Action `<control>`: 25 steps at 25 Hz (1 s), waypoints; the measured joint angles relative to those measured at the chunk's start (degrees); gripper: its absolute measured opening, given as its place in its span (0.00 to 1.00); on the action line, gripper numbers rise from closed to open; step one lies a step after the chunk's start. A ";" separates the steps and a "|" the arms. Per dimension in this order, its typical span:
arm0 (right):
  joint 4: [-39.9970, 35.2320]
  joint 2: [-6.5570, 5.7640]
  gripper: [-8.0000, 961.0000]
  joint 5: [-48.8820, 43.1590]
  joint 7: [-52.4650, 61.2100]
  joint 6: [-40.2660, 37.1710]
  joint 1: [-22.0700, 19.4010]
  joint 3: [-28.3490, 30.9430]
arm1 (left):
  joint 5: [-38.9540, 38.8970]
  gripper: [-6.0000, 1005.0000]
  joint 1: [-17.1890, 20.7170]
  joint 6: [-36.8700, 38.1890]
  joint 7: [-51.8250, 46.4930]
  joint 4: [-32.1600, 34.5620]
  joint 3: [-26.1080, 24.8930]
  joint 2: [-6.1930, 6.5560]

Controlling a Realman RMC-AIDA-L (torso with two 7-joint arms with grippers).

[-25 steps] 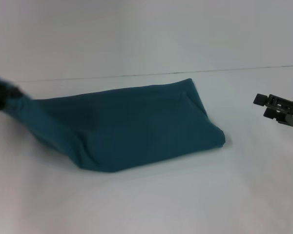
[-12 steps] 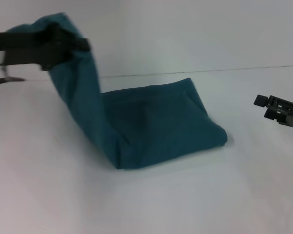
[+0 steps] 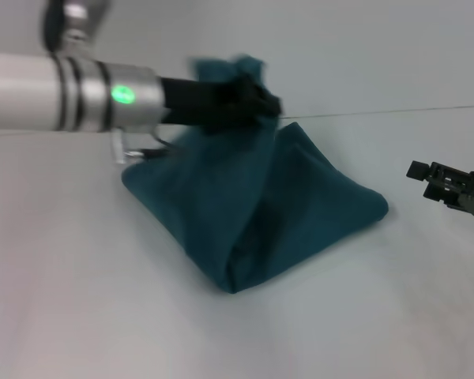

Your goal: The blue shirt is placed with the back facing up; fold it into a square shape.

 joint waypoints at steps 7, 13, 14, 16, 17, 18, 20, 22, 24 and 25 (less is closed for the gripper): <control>0.12 0.03 0.98 -0.98 0.04 0.14 -0.28 0.07 | -0.31 0.21 -3.41 -8.18 6.55 -7.07 4.28 -2.04; 0.89 -0.09 0.98 -1.48 -0.02 0.31 -0.17 0.04 | -5.11 0.22 -3.99 -8.96 9.22 -7.32 8.56 -2.54; 0.90 -0.09 0.98 -1.84 -0.02 0.31 -0.14 0.05 | -6.73 0.22 -3.85 -8.36 10.52 -7.24 8.86 -2.54; 0.91 -0.09 0.98 -2.40 0.11 0.34 -0.05 0.08 | -10.70 0.25 -3.50 -5.79 14.08 -7.10 9.34 -2.52; 0.91 -0.10 0.98 -2.52 0.17 0.35 -0.04 0.08 | -12.58 0.27 -3.29 -4.10 15.79 -6.91 9.50 -2.50; 0.91 -0.13 0.98 -2.56 0.22 0.37 -0.03 0.09 | -13.68 0.29 -3.09 -2.73 16.79 -6.70 9.51 -2.46; 0.91 -0.22 0.98 -2.57 0.23 0.41 -0.02 0.08 | -16.03 0.33 -1.82 0.76 18.93 -5.07 9.38 -2.30; 0.92 -0.35 0.98 -2.57 0.24 0.47 0.01 0.04 | -17.73 0.37 0.72 2.14 18.25 -2.18 9.11 -2.20; 0.89 -0.51 0.98 -2.57 0.26 0.52 0.02 0.00 | -19.43 0.41 4.97 1.73 14.10 1.09 8.58 -1.87; 0.80 -0.62 0.98 -2.67 0.32 0.56 0.00 0.01 | -19.96 0.43 7.26 1.28 11.32 2.22 7.99 -1.52</control>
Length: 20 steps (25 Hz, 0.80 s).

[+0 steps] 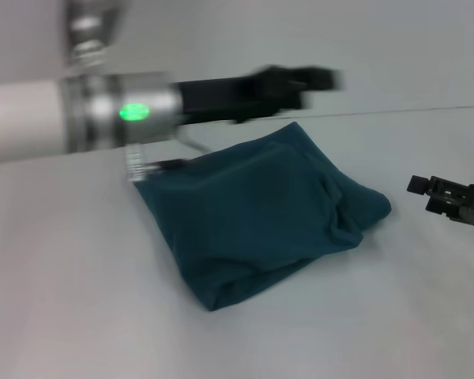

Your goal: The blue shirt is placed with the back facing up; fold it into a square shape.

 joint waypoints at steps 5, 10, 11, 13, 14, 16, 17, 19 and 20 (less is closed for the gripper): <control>-0.62 -1.05 0.98 -3.23 2.45 -0.20 1.40 -0.03 | -0.77 0.64 9.04 1.07 -9.54 0.40 -2.75 2.78; -0.95 -3.16 0.98 -11.63 8.77 -0.67 5.92 -0.04 | 0.60 0.83 16.39 7.22 -11.15 0.53 -3.36 5.21; -1.12 -3.82 0.98 -13.57 10.42 -0.97 7.40 -0.08 | 1.62 0.87 17.21 8.88 -10.53 0.73 -3.70 5.59; -1.81 -5.16 0.98 -18.17 14.06 -1.92 10.50 -0.26 | 5.46 0.92 18.51 12.71 -8.91 1.17 -5.94 6.18; -2.28 -5.65 0.98 -20.05 15.99 -2.44 11.96 -0.49 | 7.28 0.94 18.95 13.83 -8.40 1.29 -7.18 6.24; -3.99 -6.43 0.98 -24.31 20.48 -3.69 15.16 -1.42 | 11.07 0.93 20.38 15.59 -7.39 1.72 -10.49 6.19; -4.95 -6.56 0.98 -26.13 22.81 -3.92 16.49 -1.98 | 12.20 0.93 21.18 15.91 -6.95 2.08 -11.85 6.04; -6.86 -6.61 0.98 -29.68 27.21 -4.02 19.23 -3.14 | 13.18 0.93 22.46 16.05 -6.30 2.70 -13.68 5.76; -7.61 -6.49 0.98 -31.53 29.21 -3.88 20.66 -3.55 | 13.40 0.93 22.97 16.07 -5.98 2.95 -14.44 5.66</control>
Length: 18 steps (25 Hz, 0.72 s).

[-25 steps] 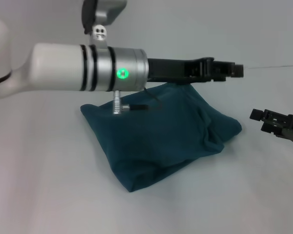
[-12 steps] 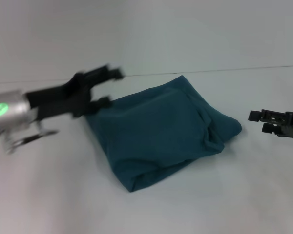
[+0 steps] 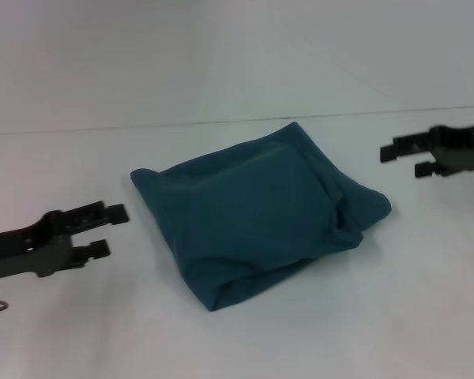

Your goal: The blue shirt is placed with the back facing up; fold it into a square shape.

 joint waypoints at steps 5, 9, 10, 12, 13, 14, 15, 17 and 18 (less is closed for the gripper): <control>-0.39 1.74 0.98 -5.78 5.66 1.75 5.89 -1.01 | 0.48 0.93 1.52 0.25 1.64 0.43 -2.43 -0.26; 1.53 3.36 0.98 -6.53 8.25 5.24 8.36 -4.48 | 0.44 0.93 1.61 0.15 2.28 0.38 -2.46 -0.26; 2.53 3.69 0.98 -6.54 8.42 6.36 8.86 -5.15 | 0.32 0.93 1.60 0.13 2.35 0.37 -2.47 -0.27; 4.48 4.26 0.98 -6.56 8.49 8.77 9.61 -5.90 | 0.15 0.93 1.43 0.06 2.43 0.32 -2.48 -0.31; 5.36 4.63 0.98 -6.54 8.46 9.91 9.84 -6.10 | 0.13 0.93 1.35 0.02 2.50 0.28 -2.49 -0.33; 6.16 5.05 0.98 -6.47 8.33 11.46 10.01 -6.26 | 0.11 0.93 1.21 -0.05 2.69 0.18 -2.49 -0.35; 6.83 5.54 0.98 -6.39 8.13 12.74 10.10 -6.36 | 0.10 0.93 1.12 -0.16 2.87 0.05 -2.48 -0.40; 7.49 6.73 0.98 -6.33 7.65 15.31 10.12 -6.60 | -0.23 0.93 1.07 -0.55 3.12 -0.05 -2.49 -0.61; 7.59 7.35 0.98 -6.34 7.28 16.57 10.07 -6.91 | -0.39 0.93 1.05 -0.71 3.20 -0.05 -2.52 -0.69</control>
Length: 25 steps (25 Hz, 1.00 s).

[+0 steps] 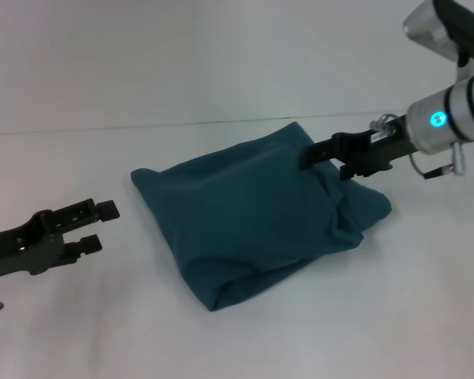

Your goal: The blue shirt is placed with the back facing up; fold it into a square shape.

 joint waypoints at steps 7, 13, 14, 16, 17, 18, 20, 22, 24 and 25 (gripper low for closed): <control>0.71 2.80 0.98 0.08 -1.27 6.98 -0.23 -3.79 | -1.36 0.93 -0.01 -0.97 0.73 -0.19 -0.06 -0.32; 2.36 3.75 0.98 0.51 -2.41 8.33 0.21 -4.06 | -1.59 0.93 -0.07 -2.24 1.14 -0.75 -0.05 -0.35; 2.35 3.90 0.98 0.57 -2.45 8.32 0.24 -4.06 | -1.59 0.93 -0.07 -2.36 1.32 -1.06 -0.05 -0.33; 1.93 4.15 0.98 0.63 -2.49 7.96 0.30 -4.05 | -1.59 0.93 -0.06 -2.62 1.57 -1.55 -0.05 -0.29; 1.45 4.19 0.98 0.65 -2.47 7.33 0.31 -4.02 | -1.59 0.93 -0.06 -2.75 1.61 -1.64 -0.05 -0.27; 0.81 4.15 0.98 0.67 -2.36 6.79 0.32 -3.99 | -1.60 0.92 -0.06 -2.95 1.64 -1.73 -0.05 -0.24; -0.79 3.85 0.98 0.70 -2.04 4.74 0.32 -4.06 | -1.64 0.92 -0.05 -3.09 1.65 -1.74 -0.05 -0.23; -2.57 3.49 0.98 0.68 -1.71 2.89 0.21 -4.09 | -1.68 0.92 -0.05 -3.11 1.66 -1.75 -0.06 -0.22; -4.58 3.16 0.98 0.62 -1.04 1.49 -0.11 -4.01 | -1.70 0.92 -0.13 -3.15 1.66 -1.77 -0.06 -0.22; -5.14 3.12 0.98 0.64 -0.84 1.25 -0.23 -3.92 | -1.73 0.92 -0.19 -3.17 1.66 -1.77 -0.06 -0.22</control>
